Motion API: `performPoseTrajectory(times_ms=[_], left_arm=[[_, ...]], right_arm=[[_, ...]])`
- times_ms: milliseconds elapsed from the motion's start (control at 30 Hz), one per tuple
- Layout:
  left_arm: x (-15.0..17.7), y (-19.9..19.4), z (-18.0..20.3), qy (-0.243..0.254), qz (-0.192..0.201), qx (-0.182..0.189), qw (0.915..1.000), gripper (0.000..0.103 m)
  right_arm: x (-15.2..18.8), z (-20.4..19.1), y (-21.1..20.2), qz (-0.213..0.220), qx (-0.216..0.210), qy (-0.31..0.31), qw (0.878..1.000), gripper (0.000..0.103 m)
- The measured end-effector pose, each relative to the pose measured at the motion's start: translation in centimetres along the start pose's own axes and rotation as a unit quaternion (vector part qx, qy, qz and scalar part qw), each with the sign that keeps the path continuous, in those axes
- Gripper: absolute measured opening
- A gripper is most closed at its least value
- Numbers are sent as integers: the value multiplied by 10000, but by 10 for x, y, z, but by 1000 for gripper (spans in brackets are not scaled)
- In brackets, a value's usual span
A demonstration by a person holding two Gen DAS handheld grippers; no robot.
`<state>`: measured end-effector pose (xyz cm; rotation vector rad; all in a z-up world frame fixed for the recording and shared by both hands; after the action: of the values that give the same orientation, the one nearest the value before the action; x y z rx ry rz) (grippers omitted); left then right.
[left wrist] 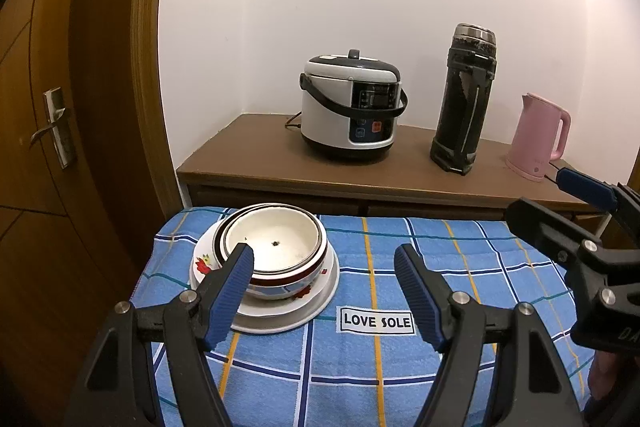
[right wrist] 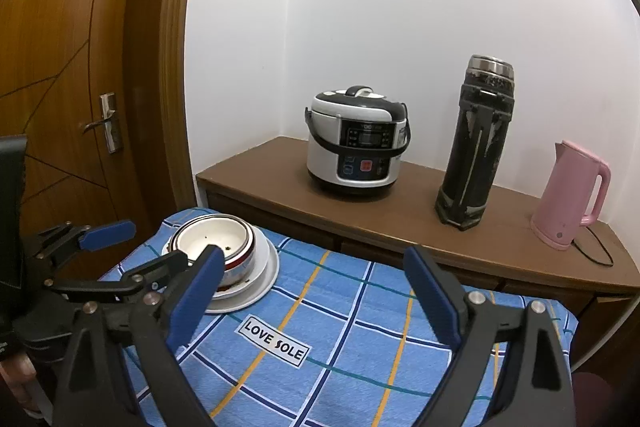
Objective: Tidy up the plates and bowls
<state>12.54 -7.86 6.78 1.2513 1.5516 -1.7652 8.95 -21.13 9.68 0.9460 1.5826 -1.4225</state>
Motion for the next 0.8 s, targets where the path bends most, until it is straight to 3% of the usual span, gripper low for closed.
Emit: performPoseTrajectory(times_ms=[800], left_arm=[[-1, -3, -4, -102, 25, 42, 9999, 75]], right_arm=[[-2, 2, -3, 71, 35, -46, 10000, 93]])
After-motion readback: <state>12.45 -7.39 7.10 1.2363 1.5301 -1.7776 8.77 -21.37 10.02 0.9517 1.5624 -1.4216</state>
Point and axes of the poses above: each gripper's, at about its wrist camera, not at the fingertips, and y roughly the way its jaws point, z to its right, x to its underside, the point moved 6 cm from there along y, roughly the way its jaws point, and after that the axes turned 9 degrees about y, right-handed, at the moved point
